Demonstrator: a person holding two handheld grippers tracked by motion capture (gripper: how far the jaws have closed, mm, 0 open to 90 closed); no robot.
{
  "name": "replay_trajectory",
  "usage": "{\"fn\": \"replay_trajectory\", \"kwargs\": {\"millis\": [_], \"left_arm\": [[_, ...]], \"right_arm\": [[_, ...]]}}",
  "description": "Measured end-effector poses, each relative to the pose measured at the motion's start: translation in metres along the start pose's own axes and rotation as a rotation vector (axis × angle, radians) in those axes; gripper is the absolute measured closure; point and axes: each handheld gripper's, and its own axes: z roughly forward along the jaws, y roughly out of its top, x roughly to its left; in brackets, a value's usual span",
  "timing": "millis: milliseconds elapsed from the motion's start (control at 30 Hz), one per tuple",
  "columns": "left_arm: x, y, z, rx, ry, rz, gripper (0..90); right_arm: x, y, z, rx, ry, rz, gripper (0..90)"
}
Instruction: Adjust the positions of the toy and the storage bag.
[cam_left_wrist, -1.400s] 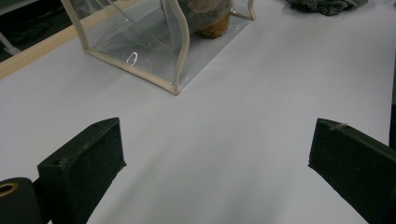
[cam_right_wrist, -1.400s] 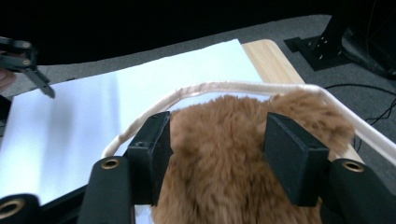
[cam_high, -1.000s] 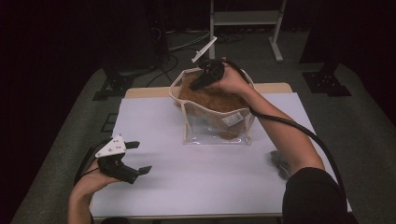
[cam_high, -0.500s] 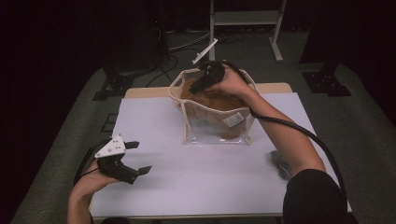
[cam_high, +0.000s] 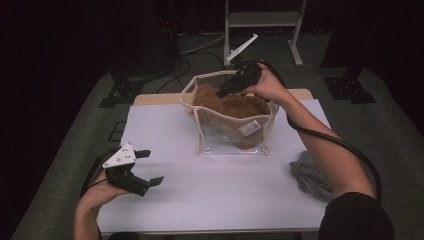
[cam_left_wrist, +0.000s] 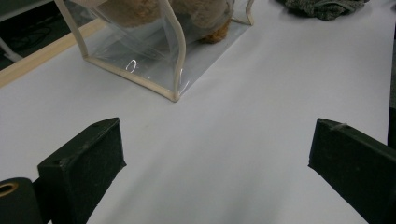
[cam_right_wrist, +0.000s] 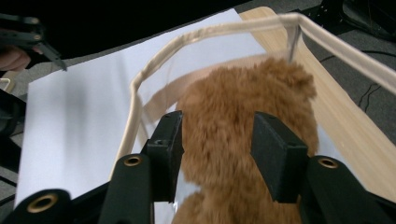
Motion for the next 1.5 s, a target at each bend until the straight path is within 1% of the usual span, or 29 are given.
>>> {"fn": "replay_trajectory", "kwargs": {"millis": [33, 67, 200, 267, 467, 533, 600, 633, 733, 767, 800, 833, 967, 1000, 1033, 1067, 1133, 1300, 1500], "left_arm": [[0.0, 0.0, 0.0, 0.003, 0.0, 0.001, 2.5], [0.0, 0.0, 0.001, 0.003, 0.001, 0.0, 2.5], [0.0, 0.0, 0.0, -0.002, 0.002, 0.001, 2.5], [0.0, -0.001, 0.001, -0.008, -0.001, -0.003, 2.5], [-0.001, 0.0, 0.004, -0.004, -0.009, -0.002, 2.5], [-0.001, 0.0, 0.005, -0.009, -0.015, -0.003, 2.5], [-0.001, 0.001, 0.005, -0.001, -0.011, 0.0, 2.5], [-0.001, 0.002, 0.006, -0.007, -0.013, 0.001, 2.5], [-0.002, 0.003, 0.006, -0.013, -0.017, 0.006, 2.5], [-0.002, 0.003, 0.006, -0.011, -0.018, 0.007, 2.5], [-0.002, 0.003, 0.006, -0.009, -0.018, 0.009, 2.5], [-0.002, 0.003, 0.006, -0.006, -0.018, 0.01, 2.5], [-0.002, 0.003, 0.006, -0.007, -0.018, 0.006, 2.5], [-0.003, 0.002, 0.006, -0.006, -0.017, 0.005, 2.5], [-0.002, 0.002, 0.006, -0.005, -0.016, 0.006, 2.5], [-0.002, 0.002, 0.006, -0.008, -0.015, 0.004, 2.5], [-0.002, 0.001, 0.005, -0.009, -0.014, 0.002, 2.5], [-0.002, 0.001, 0.006, -0.009, -0.016, 0.002, 2.5], [-0.002, 0.001, 0.007, -0.004, -0.017, 0.003, 2.5]], "right_arm": [[0.0, 0.0, 0.0, 0.0, 0.0, 0.0, 51.2], [0.001, -0.003, -0.004, -0.002, 0.0, 0.007, 50.3], [0.002, -0.013, -0.018, -0.009, -0.011, 0.011, 48.4], [0.003, -0.019, -0.025, -0.018, -0.008, 0.028, 48.0], [0.007, -0.034, -0.043, -0.039, -0.017, 0.037, 45.6], [0.008, -0.039, -0.049, -0.055, -0.019, 0.047, 45.6], [0.009, -0.045, -0.054, -0.063, -0.023, 0.056, 45.6], [0.01, -0.048, -0.056, -0.066, -0.025, 0.062, 45.6], [0.014, -0.057, -0.066, -0.068, -0.033, 0.069, 45.4], [0.014, -0.057, -0.066, -0.068, -0.033, 0.069, 45.4], [0.017, -0.061, -0.072, -0.073, -0.037, 0.07, 45.2], [0.017, -0.061, -0.072, -0.073, -0.037, 0.07, 45.2], [0.021, -0.069, -0.084, -0.087, -0.046, 0.073, 44.9], [0.022, -0.072, -0.089, -0.092, -0.051, 0.076, 44.6], [0.022, -0.072, -0.089, -0.092, -0.051, 0.076, 44.6], [0.023, -0.077, -0.095, -0.098, -0.056, 0.084, 44.4], [0.023, -0.079, -0.097, -0.102, -0.057, 0.087, 44.3], [0.027, -0.093, -0.107, -0.114, -0.065, 0.106, 43.8], [0.032, -0.114, -0.116, -0.132, -0.064, 0.139, 43.2]]}}
